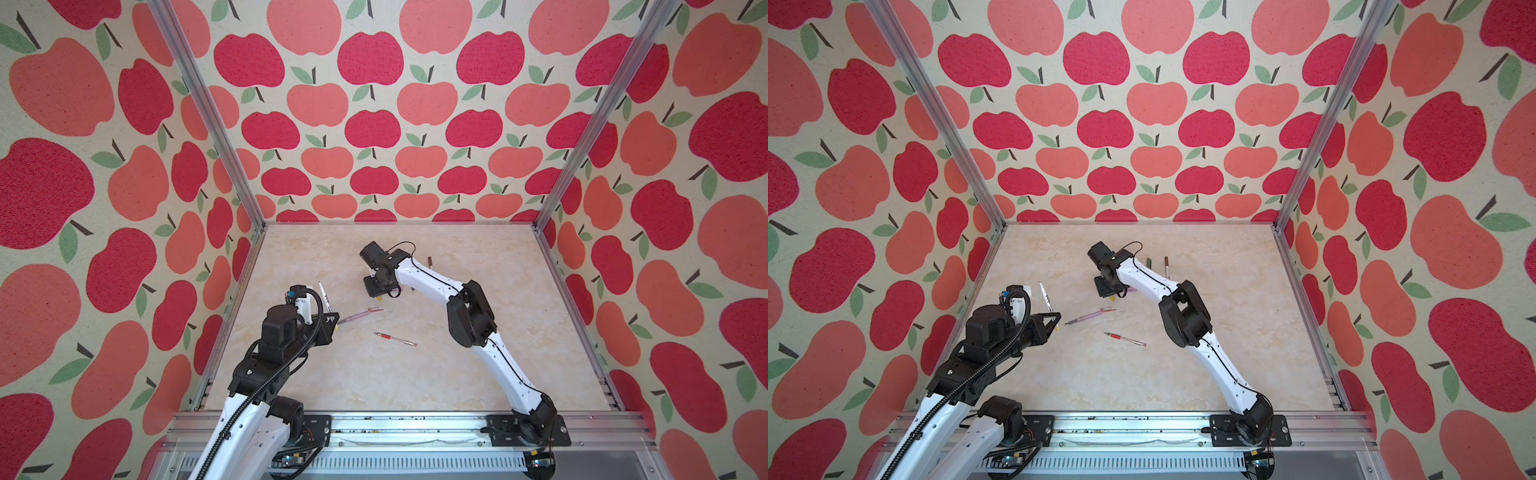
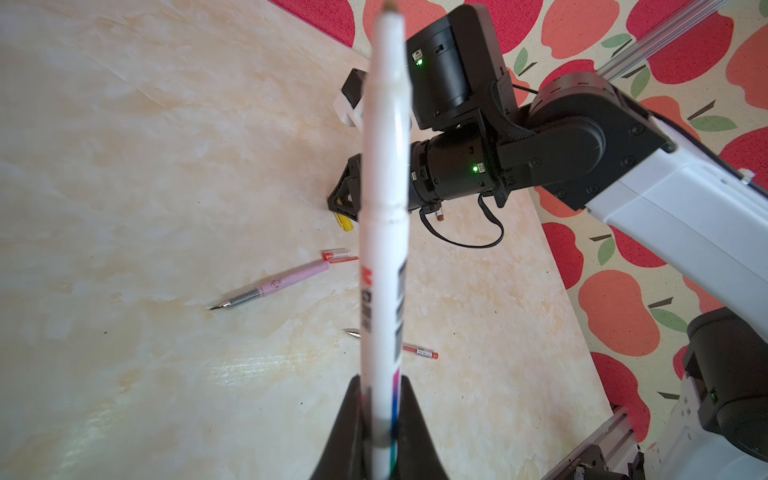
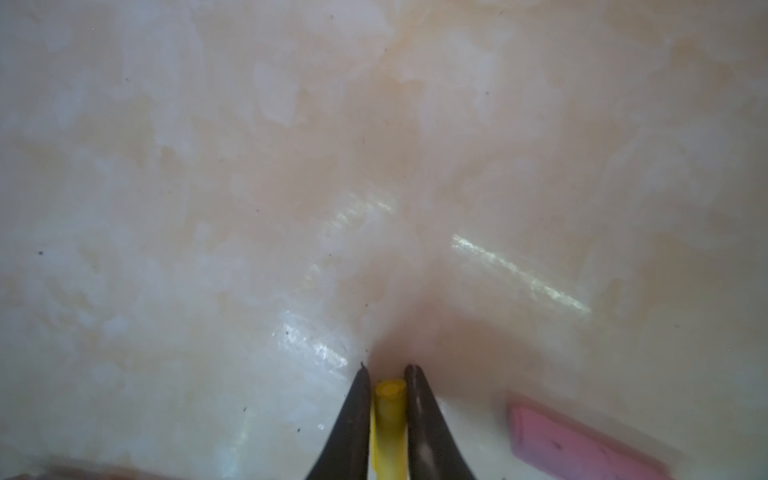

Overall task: Insert the pens into the pen caps
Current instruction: 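Lift yellow cap with right gripper toward white pen while left raises pen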

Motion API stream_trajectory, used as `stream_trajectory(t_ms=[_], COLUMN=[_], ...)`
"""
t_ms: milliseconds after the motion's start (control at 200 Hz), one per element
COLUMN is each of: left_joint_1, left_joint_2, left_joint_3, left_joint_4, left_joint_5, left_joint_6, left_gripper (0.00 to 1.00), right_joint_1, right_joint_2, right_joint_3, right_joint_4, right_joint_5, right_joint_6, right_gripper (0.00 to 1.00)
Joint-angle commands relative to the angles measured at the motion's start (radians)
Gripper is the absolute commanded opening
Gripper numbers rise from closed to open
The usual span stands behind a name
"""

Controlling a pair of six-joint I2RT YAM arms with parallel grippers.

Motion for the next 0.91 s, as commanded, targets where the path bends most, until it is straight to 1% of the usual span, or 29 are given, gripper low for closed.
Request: stream_trajectory(t_ms=[0,205,360,555,695,901], left_joint_1=[0.005,0.003,-0.005,-0.036,-0.08,-0.192], left_joint_2=[0.013,0.046,0.084,0.12,0.163,0.28], left_joint_3=[0.006,-0.002,-0.005,-0.005,0.001,0.01], left_joint_4=[0.047,0.075,0.105,0.134,0.158,0.231], left_joint_5=[0.036,0.07,0.111,0.115,0.134,0.186], left_joint_6=[0.0,0.002,0.003,0.002,0.02,0.051], left_gripper=[0.0,0.0,0.0,0.0,0.0,0.0], right_joint_1=[-0.002,-0.009,-0.022,-0.035,-0.048,-0.089], right_joint_2=[-0.047,-0.121,-0.198,-0.274,-0.365,-0.558], right_joint_3=[-0.036,-0.083,-0.159,-0.242,-0.359,-0.592], right_joint_4=[-0.032,0.004,0.051,0.074,0.127,0.251], right_joint_5=[-0.035,-0.038,-0.044,-0.037,-0.031,-0.058], right_joint_6=[0.028,0.045,0.059,0.059,0.078,0.152], right_gripper=[0.18,0.16,0.16,0.15,0.15,0.16])
